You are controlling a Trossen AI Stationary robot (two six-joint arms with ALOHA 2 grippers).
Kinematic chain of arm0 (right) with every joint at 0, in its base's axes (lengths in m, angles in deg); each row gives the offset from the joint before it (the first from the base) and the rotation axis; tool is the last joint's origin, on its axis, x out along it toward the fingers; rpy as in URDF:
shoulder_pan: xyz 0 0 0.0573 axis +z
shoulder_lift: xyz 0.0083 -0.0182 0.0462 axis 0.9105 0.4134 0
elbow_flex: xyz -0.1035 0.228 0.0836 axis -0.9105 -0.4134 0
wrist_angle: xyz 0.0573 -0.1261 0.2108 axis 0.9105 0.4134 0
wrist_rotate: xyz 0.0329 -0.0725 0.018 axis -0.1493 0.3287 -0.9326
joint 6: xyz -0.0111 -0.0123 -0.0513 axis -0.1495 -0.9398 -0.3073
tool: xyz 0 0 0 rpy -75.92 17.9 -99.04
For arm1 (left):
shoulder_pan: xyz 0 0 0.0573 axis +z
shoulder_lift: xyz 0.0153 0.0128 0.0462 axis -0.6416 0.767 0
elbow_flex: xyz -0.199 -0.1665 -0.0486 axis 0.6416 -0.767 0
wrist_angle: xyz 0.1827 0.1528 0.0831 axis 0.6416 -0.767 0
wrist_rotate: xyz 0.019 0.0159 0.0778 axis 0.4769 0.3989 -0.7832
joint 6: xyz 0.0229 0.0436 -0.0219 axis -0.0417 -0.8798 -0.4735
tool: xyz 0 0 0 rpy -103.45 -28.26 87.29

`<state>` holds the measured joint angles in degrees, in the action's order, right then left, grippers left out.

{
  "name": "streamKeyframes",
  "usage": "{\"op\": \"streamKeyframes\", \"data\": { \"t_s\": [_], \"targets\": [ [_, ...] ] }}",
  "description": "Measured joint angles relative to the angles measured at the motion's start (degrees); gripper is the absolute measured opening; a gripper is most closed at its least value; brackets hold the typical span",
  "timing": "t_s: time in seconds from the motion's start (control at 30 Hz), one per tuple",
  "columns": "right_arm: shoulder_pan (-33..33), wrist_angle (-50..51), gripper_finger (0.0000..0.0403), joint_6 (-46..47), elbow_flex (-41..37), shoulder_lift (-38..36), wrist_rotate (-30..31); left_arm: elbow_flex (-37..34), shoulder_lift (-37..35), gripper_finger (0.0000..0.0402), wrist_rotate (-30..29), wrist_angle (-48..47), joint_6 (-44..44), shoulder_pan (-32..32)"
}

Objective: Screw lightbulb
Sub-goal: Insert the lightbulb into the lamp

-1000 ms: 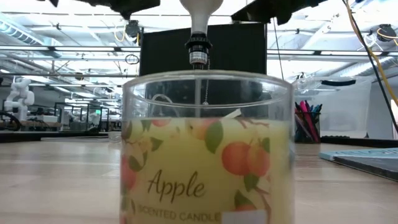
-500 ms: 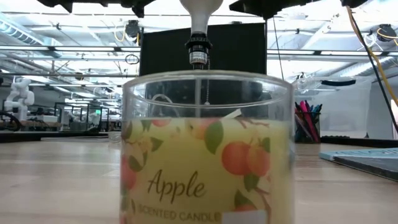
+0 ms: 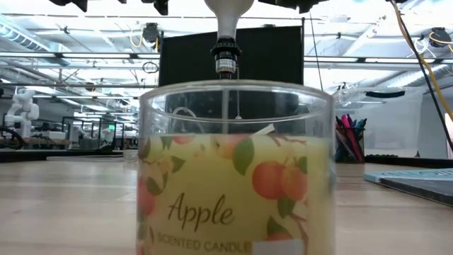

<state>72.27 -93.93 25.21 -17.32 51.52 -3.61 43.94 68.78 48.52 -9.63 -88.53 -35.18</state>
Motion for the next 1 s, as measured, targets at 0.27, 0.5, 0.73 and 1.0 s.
{"op": "streamKeyframes", "data": {
  "t_s": [0.27, 0.5, 0.73, 1.0],
  "targets": [
    [0.0, 0.0, 0.0000, 1.0, 0.0, 0.0, -3.0, 0.8, 2.7, 0.0000, -0.9, -0.3, 1.5, 1.2],
    [0.1, 0.4, 0.0000, 1.5, 0.0, 0.0, -4.6, 2.3, 3.2, 0.0000, -0.2, -1.0, 1.8, 1.8],
    [0.1, 0.8, 0.0000, 2.5, 0.0, 0.4, -6.2, 2.4, 3.5, 0.0000, -1.3, -1.5, 2.2, 2.6],
    [0.5, 1.9, 0.0000, 3.2, 0.1, 1.0, -8.1, 2.5, 3.6, 0.0000, -3.8, -3.8, 2.8, 4.0]
  ]
}}
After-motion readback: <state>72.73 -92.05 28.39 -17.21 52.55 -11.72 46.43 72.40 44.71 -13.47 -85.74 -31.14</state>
